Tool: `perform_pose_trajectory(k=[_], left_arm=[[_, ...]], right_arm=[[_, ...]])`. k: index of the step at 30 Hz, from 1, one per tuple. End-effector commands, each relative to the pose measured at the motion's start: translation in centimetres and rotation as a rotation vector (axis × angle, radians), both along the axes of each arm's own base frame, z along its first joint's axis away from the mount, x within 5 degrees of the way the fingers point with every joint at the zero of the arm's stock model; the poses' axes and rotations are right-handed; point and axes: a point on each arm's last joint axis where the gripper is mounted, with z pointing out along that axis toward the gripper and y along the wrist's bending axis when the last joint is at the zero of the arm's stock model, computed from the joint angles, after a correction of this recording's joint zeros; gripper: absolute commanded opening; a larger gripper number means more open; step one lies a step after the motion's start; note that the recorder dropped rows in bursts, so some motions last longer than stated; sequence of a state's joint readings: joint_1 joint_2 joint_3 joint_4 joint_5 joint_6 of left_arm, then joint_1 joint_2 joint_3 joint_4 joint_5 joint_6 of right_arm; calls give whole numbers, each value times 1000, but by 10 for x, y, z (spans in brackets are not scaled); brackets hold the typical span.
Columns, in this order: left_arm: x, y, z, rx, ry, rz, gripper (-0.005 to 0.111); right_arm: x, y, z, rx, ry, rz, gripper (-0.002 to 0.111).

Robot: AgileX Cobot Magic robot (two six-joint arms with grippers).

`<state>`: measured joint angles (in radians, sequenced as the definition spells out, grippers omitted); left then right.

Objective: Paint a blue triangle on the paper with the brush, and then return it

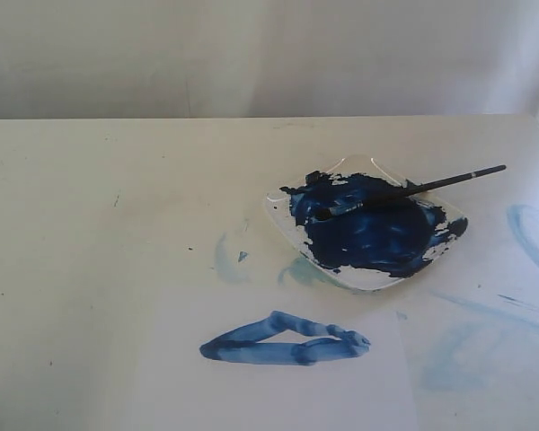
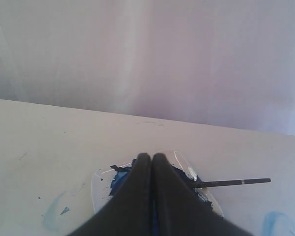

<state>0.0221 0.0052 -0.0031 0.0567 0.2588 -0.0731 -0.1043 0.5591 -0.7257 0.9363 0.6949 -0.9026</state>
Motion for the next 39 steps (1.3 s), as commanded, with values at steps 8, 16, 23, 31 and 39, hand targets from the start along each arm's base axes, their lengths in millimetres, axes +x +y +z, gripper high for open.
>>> perform_pose_trajectory(k=[8,16,23,31,39], left_arm=[[0,0,-1,-1,-5,-5,0],[0,0,-1,-1,-5,-5,0],[0,0,-1,-1,-5,-5,0],[0,0,-1,-1,-5,-5,0],[0,0,-1,-1,-5,-5,0]], right_arm=[[1,0,-1,9,0,-4,0],[1,0,-1,9,-2,-7,0],[1,0,0,10,-12,-3,0],[-15,17,5,23,-64,170,0],[-33,11,36,551,-138,146,0]])
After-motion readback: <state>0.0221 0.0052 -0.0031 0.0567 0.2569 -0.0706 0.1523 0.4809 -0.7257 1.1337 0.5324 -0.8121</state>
